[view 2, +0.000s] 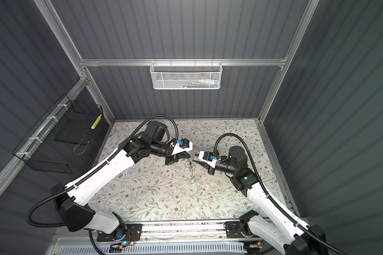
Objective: Put the keys on the keyring
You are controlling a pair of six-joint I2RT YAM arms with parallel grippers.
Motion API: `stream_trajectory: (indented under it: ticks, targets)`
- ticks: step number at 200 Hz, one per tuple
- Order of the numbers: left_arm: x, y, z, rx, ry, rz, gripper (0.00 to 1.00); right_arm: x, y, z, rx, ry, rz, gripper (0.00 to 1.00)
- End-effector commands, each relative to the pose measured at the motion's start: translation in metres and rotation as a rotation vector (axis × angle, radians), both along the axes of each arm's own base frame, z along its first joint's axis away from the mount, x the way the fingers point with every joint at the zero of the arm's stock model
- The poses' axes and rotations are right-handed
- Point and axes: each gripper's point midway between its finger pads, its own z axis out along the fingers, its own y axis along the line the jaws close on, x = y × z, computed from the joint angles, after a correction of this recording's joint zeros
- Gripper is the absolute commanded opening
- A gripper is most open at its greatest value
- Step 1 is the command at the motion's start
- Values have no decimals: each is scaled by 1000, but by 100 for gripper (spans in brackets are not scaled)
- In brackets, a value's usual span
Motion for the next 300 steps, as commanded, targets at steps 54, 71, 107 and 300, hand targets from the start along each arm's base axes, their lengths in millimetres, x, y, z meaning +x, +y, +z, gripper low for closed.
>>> stream_trajectory:
  ticks: [54, 71, 107, 300]
  targets:
    - [-8, 2, -6, 118, 13, -25, 0, 1, 8, 23, 48, 1, 37, 25]
    - [-7, 1, -3, 114, 8, -25, 0, 0, 9, 19, 40, 21, 47, 24]
    - [-6, 0, -2, 120, -1, -22, 0, -2, 12, 13, 38, 49, 72, 23]
    - [18, 22, 12, -73, 105, 156, 32, -3, 11, 11, 59, 66, 69, 0]
